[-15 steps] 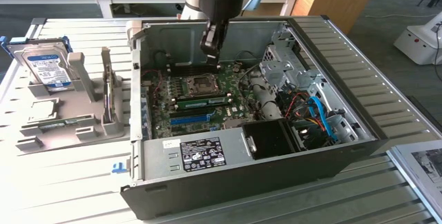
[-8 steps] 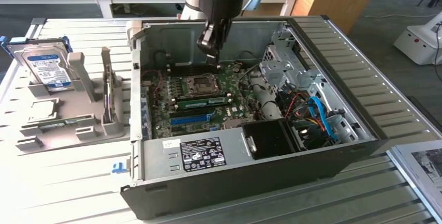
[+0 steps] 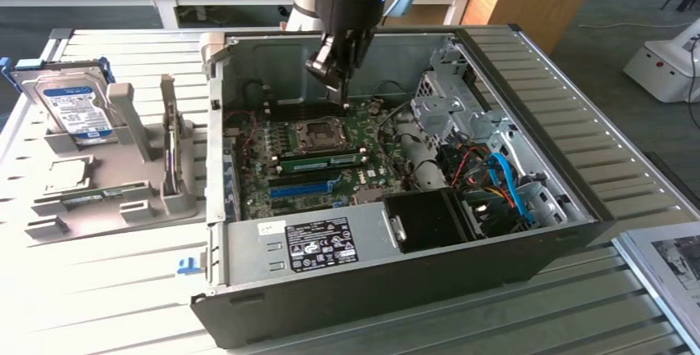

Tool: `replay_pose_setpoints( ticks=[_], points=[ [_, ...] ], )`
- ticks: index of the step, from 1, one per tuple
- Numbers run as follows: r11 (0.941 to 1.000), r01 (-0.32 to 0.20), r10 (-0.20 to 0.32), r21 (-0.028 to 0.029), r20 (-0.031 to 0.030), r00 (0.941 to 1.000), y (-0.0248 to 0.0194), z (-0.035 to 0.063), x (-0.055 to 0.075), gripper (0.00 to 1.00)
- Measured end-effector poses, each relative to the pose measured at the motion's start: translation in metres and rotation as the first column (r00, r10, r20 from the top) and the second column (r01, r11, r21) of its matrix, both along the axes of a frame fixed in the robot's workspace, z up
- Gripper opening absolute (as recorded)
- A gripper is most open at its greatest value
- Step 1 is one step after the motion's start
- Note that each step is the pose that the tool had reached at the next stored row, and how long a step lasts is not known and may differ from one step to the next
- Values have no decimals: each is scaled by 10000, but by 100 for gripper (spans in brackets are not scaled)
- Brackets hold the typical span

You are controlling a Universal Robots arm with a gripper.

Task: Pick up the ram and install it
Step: 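Press down the ram until it locks into place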

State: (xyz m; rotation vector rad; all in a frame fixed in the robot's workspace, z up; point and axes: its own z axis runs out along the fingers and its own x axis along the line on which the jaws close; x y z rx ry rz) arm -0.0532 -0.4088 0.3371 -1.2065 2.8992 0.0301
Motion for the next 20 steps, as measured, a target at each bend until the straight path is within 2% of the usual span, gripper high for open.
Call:
replay_pose_setpoints(
  ticks=[5, 10, 13, 15, 17, 20],
  points=[
    [9959, 909, -909, 0, 0, 9959, 0, 0, 0, 10],
    [9834, 1816, -1816, -1, -1, 9834, 0, -1, 0, 10],
    [9723, 2338, -2338, -1, 0, 9723, 0, -2, 0, 10],
    [9628, 2703, -2703, -1, 0, 9628, 0, -2, 0, 10],
    [9526, 3041, -3041, -1, 0, 9526, 0, -2, 0, 10],
    [9344, 3562, -3562, -1, -1, 9344, 0, -3, 0, 10]
  ],
)
